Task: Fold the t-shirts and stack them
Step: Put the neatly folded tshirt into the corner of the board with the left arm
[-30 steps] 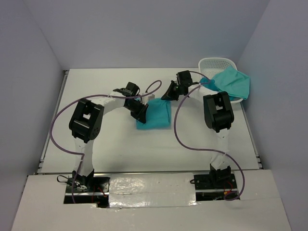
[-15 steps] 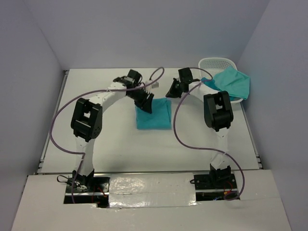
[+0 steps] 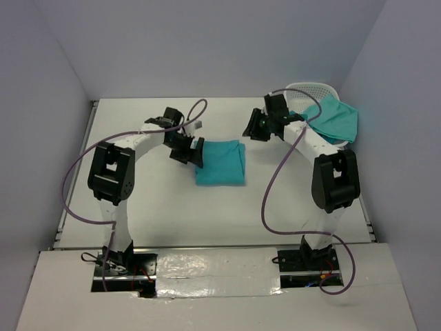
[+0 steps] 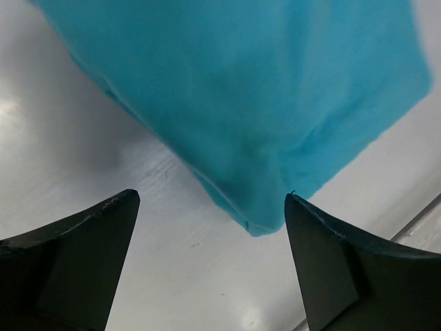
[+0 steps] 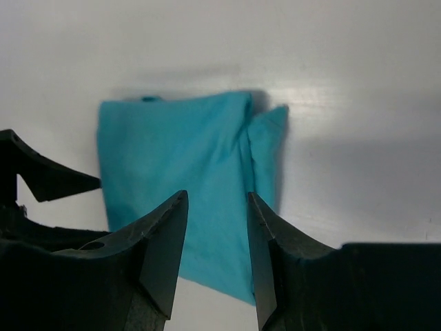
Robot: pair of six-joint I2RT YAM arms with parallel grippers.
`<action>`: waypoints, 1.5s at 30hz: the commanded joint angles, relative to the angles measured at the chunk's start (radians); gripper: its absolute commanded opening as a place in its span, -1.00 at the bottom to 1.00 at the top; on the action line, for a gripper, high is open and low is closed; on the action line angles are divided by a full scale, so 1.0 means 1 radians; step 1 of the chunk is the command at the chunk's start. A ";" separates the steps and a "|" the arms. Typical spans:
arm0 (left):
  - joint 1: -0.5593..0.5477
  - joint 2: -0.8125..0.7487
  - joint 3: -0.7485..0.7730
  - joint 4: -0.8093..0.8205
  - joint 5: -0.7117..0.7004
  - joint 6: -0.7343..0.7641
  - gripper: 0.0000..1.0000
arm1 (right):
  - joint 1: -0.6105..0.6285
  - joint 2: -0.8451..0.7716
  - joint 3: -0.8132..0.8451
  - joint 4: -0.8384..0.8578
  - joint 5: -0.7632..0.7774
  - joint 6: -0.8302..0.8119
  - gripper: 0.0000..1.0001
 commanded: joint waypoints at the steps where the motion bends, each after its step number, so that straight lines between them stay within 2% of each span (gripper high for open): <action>1: -0.025 0.011 -0.025 0.042 -0.071 -0.108 0.99 | 0.015 -0.008 -0.098 -0.021 -0.004 0.004 -0.05; 7: -0.028 0.115 0.004 0.048 -0.004 -0.161 0.94 | 0.020 -0.071 -0.222 0.036 -0.021 0.021 -0.05; 8: -0.029 0.126 -0.002 0.066 0.063 -0.185 0.77 | 0.018 -0.083 -0.230 0.038 -0.016 0.020 -0.05; 10: -0.043 0.164 -0.005 0.091 0.080 -0.196 0.60 | 0.017 -0.094 -0.239 0.028 -0.004 0.014 -0.06; 11: -0.046 0.181 0.000 0.079 0.080 -0.197 0.26 | 0.017 -0.107 -0.239 0.024 0.004 0.012 -0.05; 13: -0.042 0.210 -0.003 0.070 0.077 -0.202 -0.06 | 0.018 -0.126 -0.236 0.013 0.017 0.004 -0.06; 14: -0.039 0.215 -0.002 0.066 0.067 -0.199 -0.56 | 0.017 -0.135 -0.235 0.008 0.025 0.003 -0.05; 16: -0.017 0.218 0.004 0.065 0.042 -0.201 -0.94 | 0.017 -0.163 -0.229 -0.008 0.037 -0.008 -0.06; 17: -0.006 0.218 0.012 0.060 0.040 -0.198 -1.00 | 0.017 -0.173 -0.226 -0.015 0.041 -0.011 -0.05; 22: 0.125 0.235 0.124 -0.007 0.019 -0.106 -1.00 | 0.014 -0.236 -0.216 -0.047 0.050 -0.043 -0.05; 25: 0.227 0.264 0.188 -0.078 -0.028 0.017 -1.00 | 0.006 -0.265 -0.221 -0.050 0.059 -0.074 -0.05; 28: 0.337 0.301 0.259 -0.139 -0.110 0.210 -1.00 | -0.003 -0.275 -0.218 -0.059 0.068 -0.098 -0.05; 32: 0.476 0.411 0.464 -0.234 -0.239 0.361 -1.00 | -0.003 -0.276 -0.198 -0.067 0.061 -0.137 -0.05; 36: 0.570 0.505 0.648 -0.219 -0.378 0.450 -1.00 | -0.003 -0.262 -0.166 -0.081 0.033 -0.163 -0.05; 39: 0.629 0.580 0.788 -0.201 -0.441 0.447 -1.00 | -0.001 -0.249 -0.140 -0.094 0.022 -0.172 -0.05; 41: 0.658 0.606 0.825 -0.172 -0.457 0.431 -1.00 | -0.001 -0.236 -0.124 -0.111 0.024 -0.178 -0.05; 45: 0.672 0.586 0.758 0.026 -0.480 0.482 -1.00 | -0.003 -0.230 -0.124 -0.117 0.016 -0.193 -0.05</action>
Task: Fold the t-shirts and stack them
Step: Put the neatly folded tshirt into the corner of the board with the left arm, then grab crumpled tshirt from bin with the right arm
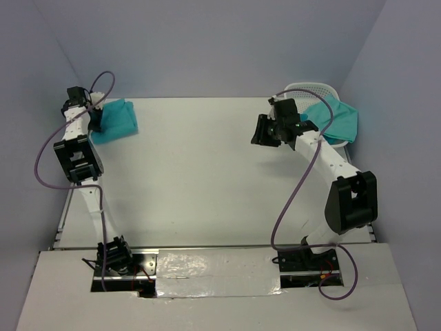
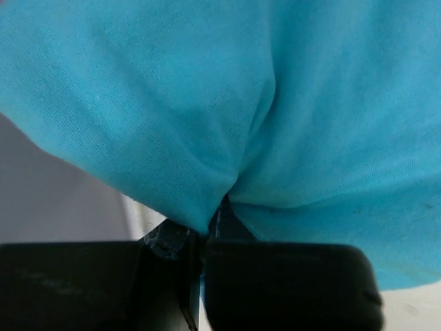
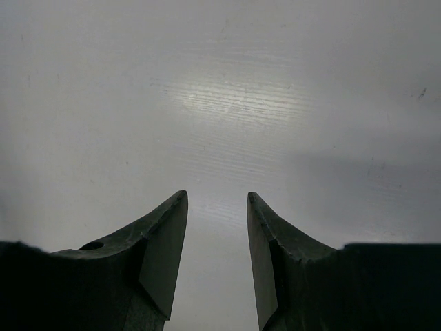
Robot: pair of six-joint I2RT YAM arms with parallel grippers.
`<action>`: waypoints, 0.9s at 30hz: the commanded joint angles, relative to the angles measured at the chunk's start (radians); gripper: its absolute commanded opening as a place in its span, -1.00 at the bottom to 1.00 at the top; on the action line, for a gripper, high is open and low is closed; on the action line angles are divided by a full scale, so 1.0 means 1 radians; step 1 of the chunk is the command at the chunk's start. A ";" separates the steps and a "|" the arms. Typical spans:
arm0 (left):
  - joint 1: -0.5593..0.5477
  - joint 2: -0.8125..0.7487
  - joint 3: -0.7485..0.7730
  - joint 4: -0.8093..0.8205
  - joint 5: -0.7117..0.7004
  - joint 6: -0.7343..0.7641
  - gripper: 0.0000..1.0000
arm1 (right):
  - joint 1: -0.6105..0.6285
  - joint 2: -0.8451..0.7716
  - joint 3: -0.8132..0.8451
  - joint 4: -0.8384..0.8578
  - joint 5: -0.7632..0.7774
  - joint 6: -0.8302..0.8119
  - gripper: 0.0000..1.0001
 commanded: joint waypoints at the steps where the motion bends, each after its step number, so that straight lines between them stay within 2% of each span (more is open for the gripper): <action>1: -0.001 0.031 -0.033 0.148 -0.080 0.085 -1.00 | -0.006 0.009 0.042 -0.030 -0.011 -0.045 -0.05; 6: 0.001 0.049 0.010 0.275 -0.117 0.152 -1.00 | -0.022 0.056 0.136 -0.118 0.029 -0.060 -0.04; 9: -0.011 0.049 0.011 0.324 -0.093 0.185 -1.00 | -0.065 0.091 0.268 -0.190 0.063 -0.043 -0.02; 12: -0.028 0.034 -0.024 0.369 -0.109 0.206 -0.65 | -0.160 0.151 0.379 -0.244 0.068 -0.016 0.03; 13: -0.033 0.034 -0.019 0.371 -0.114 0.200 -0.20 | -0.218 0.169 0.406 -0.254 0.074 -0.005 0.04; 15: -0.041 0.015 -0.021 0.368 -0.151 0.189 0.13 | -0.259 0.223 0.513 -0.286 0.119 0.009 0.04; 17: -0.039 -0.041 -0.070 0.386 -0.165 0.162 0.68 | -0.347 0.263 0.648 -0.319 0.149 0.018 0.06; 19: -0.038 -0.090 -0.111 0.409 -0.174 0.133 0.83 | -0.391 0.349 0.795 -0.346 0.172 0.012 0.10; 21: -0.038 -0.161 -0.147 0.409 -0.157 0.116 0.97 | -0.430 0.410 0.873 -0.376 0.187 -0.018 0.11; 23: -0.039 -0.219 -0.141 0.389 -0.126 0.085 0.99 | -0.450 0.478 0.929 -0.398 0.160 -0.054 0.14; 24: -0.038 -0.233 -0.131 0.380 -0.116 0.074 0.99 | -0.460 0.502 0.935 -0.396 0.161 -0.051 0.22; 25: -0.039 -0.244 -0.115 0.365 -0.117 0.074 0.99 | -0.476 0.512 0.935 -0.387 0.160 -0.039 0.33; 27: -0.044 -0.275 -0.067 0.314 -0.128 0.083 0.99 | -0.540 0.530 0.927 -0.347 0.149 0.023 0.39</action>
